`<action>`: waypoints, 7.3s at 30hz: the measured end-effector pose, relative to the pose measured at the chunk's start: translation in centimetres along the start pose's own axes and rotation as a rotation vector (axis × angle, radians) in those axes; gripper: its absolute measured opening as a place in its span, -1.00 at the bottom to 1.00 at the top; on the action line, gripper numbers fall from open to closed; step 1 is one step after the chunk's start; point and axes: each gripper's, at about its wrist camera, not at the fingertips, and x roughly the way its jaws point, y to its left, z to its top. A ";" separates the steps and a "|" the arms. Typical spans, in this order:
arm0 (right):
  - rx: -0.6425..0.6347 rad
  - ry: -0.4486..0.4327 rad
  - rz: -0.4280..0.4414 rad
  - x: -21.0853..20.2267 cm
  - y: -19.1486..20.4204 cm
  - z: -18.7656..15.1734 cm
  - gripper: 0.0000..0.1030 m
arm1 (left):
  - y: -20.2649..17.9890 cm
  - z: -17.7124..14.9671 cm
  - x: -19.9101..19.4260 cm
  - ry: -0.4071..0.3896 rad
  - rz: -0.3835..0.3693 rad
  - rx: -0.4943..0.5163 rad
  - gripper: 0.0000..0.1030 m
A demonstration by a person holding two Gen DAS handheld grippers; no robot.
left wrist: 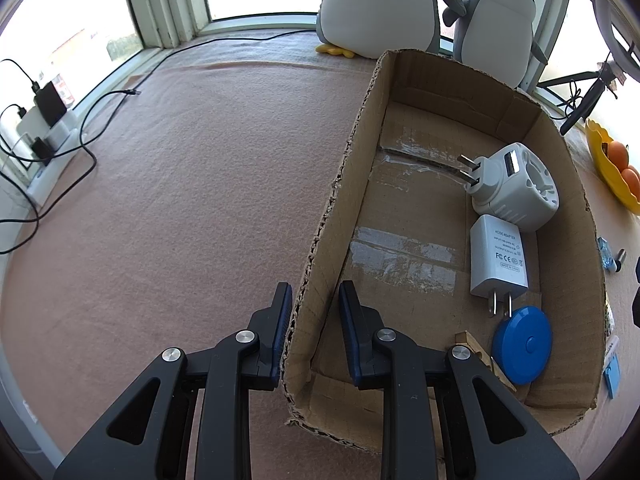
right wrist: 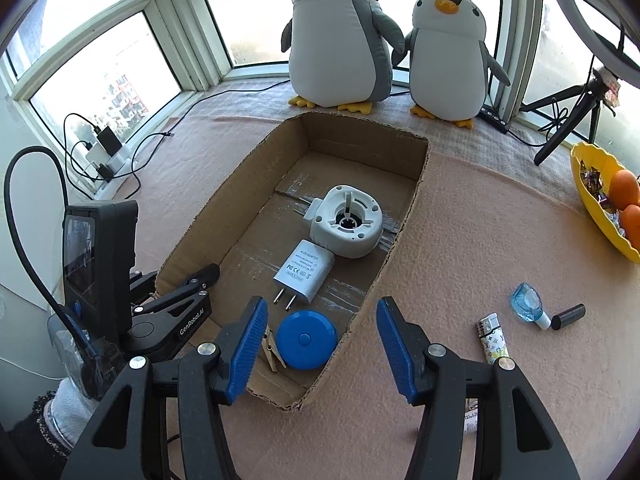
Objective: Organize rigid objects
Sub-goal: 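Move the right tool to the patterned lighter and grasp it, then carry the patterned lighter into the box and release it with the right tool, then move the right tool to the blue eye-drop bottle and grasp it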
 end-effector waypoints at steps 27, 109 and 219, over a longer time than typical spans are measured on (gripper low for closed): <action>0.148 0.130 -0.136 1.6 -13.3 -3.1 0.02 | 0.0 0.0 0.0 0.000 0.000 0.000 -0.56; -0.074 -0.007 0.004 1.2 0.8 1.9 -0.60 | 0.1 0.0 0.0 0.000 -0.002 0.000 -0.56; 0.047 0.143 -0.186 6.6 -16.8 -1.3 -0.13 | -0.2 -0.1 -0.1 0.004 0.020 0.007 -0.55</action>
